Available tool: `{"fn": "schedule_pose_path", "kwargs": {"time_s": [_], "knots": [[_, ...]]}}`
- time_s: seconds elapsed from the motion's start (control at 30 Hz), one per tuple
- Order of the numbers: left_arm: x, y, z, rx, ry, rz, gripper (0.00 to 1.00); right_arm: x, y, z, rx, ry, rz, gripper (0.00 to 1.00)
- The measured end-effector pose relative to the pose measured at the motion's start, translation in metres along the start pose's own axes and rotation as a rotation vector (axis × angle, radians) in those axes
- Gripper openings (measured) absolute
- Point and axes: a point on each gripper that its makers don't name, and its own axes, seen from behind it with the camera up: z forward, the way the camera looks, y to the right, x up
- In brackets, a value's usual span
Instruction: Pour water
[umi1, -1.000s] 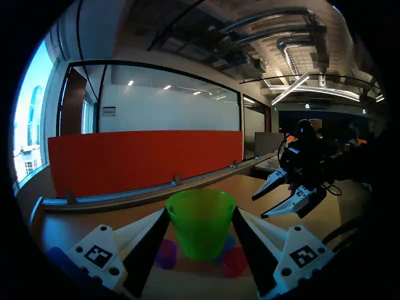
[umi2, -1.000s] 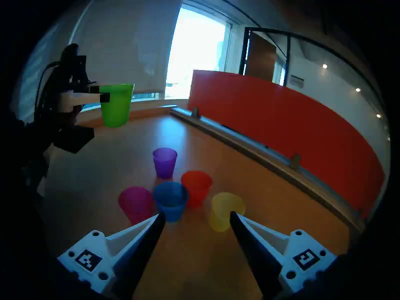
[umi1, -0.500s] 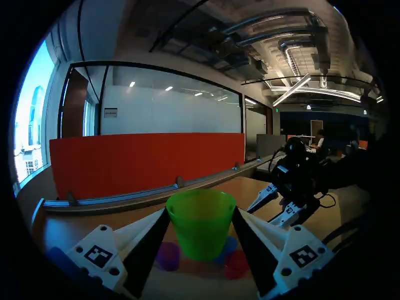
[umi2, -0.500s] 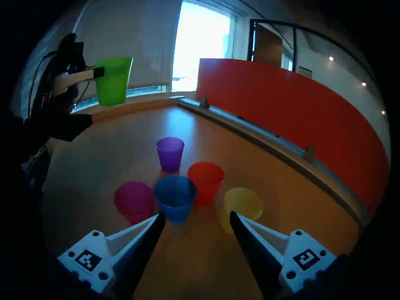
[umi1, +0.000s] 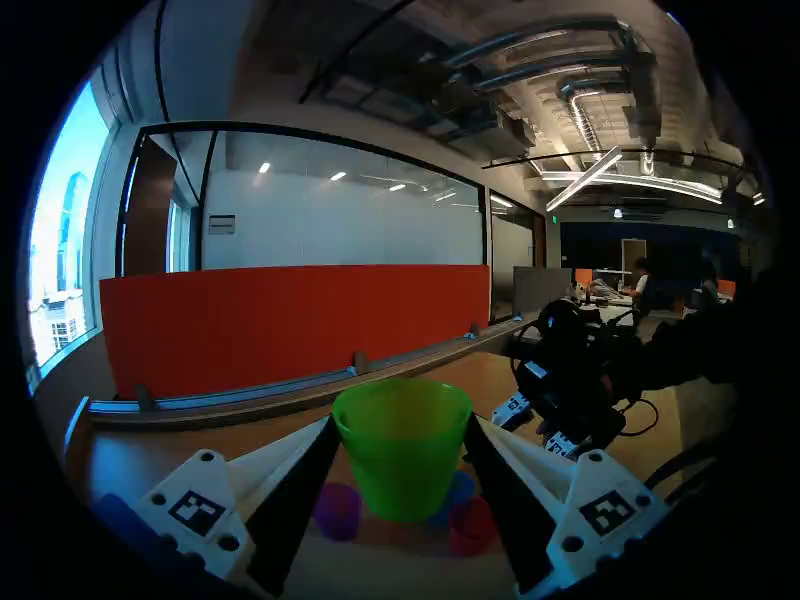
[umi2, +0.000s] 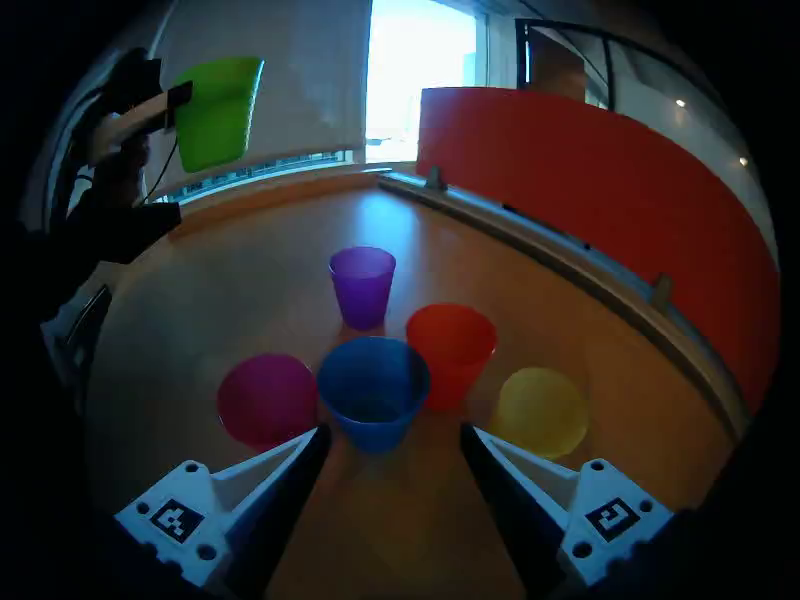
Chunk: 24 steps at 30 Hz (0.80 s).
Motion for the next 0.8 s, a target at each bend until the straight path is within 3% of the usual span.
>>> {"fn": "schedule_pose_path", "kwargs": {"time_s": [0.8], "knots": [[-0.004, -0.002, -0.001, 0.000, -0.002, -0.004, 0.87, 0.019, -0.013, 0.038, 0.045, 0.011, -0.009, 0.99]]}}
